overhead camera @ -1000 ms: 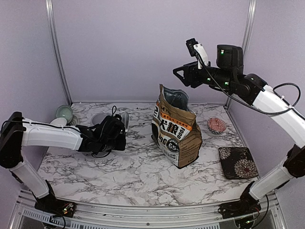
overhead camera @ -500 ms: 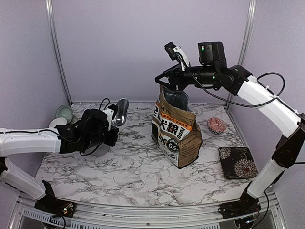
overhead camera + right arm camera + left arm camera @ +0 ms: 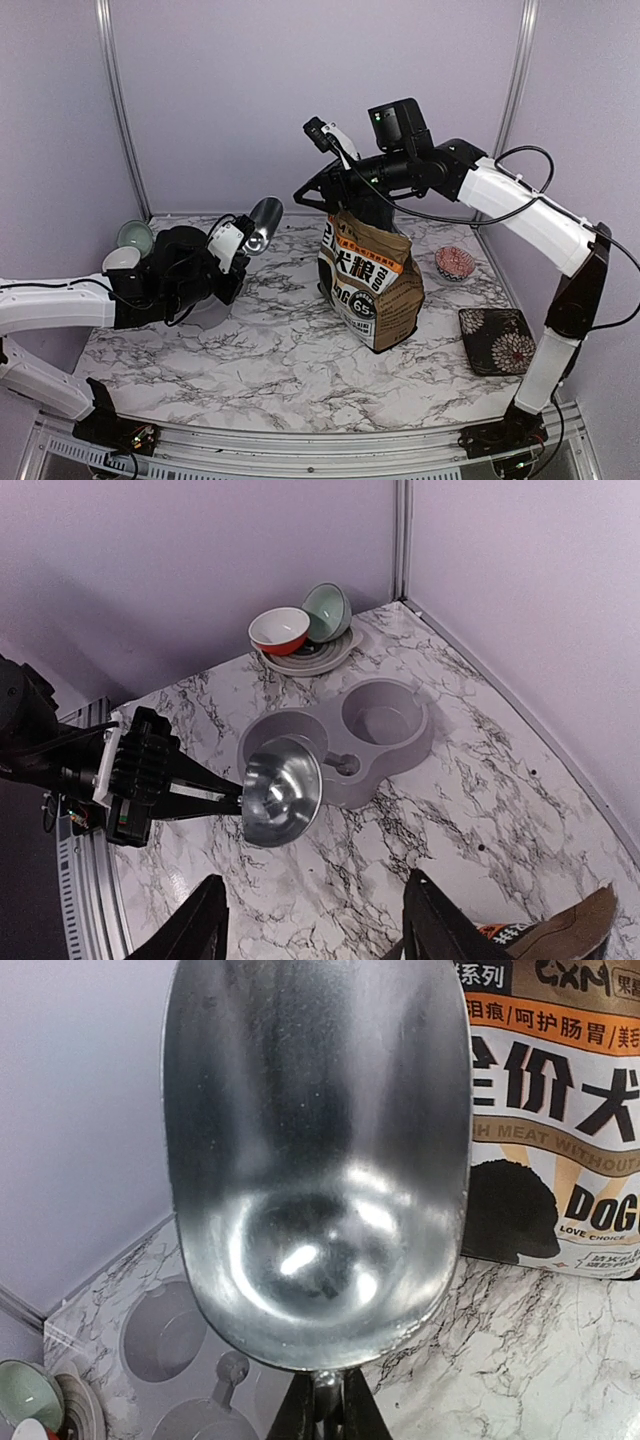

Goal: Serve the pet food
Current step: Pass from the left arm to the right

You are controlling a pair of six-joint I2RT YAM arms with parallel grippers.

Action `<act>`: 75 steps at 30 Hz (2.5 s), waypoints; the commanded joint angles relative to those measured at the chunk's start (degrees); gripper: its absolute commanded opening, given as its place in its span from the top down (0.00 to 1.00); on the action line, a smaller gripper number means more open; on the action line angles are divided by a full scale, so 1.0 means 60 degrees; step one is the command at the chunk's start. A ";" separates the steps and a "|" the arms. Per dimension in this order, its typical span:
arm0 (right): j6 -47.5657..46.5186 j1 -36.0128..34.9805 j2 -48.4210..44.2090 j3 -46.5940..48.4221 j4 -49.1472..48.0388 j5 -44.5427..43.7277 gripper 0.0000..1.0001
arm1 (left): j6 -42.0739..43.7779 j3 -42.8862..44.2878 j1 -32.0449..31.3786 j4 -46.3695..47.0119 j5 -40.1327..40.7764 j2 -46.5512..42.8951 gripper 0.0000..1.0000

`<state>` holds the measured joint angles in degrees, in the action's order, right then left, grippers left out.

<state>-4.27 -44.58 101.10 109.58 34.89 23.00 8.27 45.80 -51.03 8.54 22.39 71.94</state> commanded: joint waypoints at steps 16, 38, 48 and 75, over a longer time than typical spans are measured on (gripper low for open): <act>0.1100 -0.0059 0.1843 0.1637 0.0908 0.1611 0.66 | 0.3777 -0.1082 -0.0304 0.2195 0.0176 -0.0608 1.00; 0.0143 -0.0048 0.2405 0.2667 0.3045 0.1446 0.77 | 0.4437 -0.0893 -0.0655 0.2430 0.0971 -0.0252 1.00; -0.0075 -0.0114 0.2311 0.2503 0.3206 0.1367 0.77 | 0.4730 -0.0832 -0.0920 0.2430 0.1061 -0.0292 1.00; -0.0331 -0.0188 0.2222 0.2273 0.3405 0.1535 1.00 | 0.5161 -0.0763 -0.1195 0.2511 0.1764 -0.0012 0.84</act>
<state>-6.70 -44.73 114.96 122.61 53.82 28.97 38.72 39.62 -57.63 20.40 31.70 72.44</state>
